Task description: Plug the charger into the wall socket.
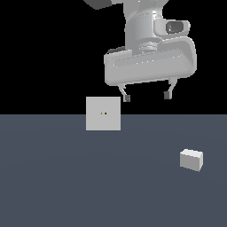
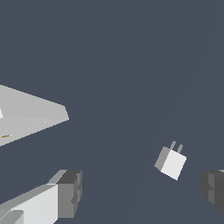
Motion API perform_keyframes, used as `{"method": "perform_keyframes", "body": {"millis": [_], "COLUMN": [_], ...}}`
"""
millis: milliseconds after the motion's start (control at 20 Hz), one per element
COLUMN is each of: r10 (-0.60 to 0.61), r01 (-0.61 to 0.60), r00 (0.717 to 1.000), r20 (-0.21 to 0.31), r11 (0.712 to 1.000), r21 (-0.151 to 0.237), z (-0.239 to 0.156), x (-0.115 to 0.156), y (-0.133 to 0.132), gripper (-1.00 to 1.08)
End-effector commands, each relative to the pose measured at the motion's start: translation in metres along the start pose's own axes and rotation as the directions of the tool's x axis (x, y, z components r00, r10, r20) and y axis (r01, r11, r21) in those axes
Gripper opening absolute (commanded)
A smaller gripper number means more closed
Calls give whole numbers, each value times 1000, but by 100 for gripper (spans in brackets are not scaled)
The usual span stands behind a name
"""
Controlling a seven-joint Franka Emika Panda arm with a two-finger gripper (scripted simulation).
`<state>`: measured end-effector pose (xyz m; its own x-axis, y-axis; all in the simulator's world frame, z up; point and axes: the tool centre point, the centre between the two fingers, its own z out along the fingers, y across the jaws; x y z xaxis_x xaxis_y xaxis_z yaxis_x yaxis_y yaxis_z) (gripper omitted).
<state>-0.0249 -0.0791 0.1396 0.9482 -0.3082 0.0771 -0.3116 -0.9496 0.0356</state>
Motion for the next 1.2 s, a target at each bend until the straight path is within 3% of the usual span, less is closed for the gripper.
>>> {"method": "perform_keyframes", "body": {"millis": [0,600,900,1150], "r10": [71,356,427,450], "r01": [-71,-360,-432,-456], "r00": [997,927,892,880], "r20": [-23,-120,-145,-153], "r11": [997,933,902,890], "r21": [-5,-8,-5,-4], "z": [11,59,73,78], "x": [-4,-26,-34,-37], "y": [13,66,79,83], "gripper": [100,100,100,100]}}
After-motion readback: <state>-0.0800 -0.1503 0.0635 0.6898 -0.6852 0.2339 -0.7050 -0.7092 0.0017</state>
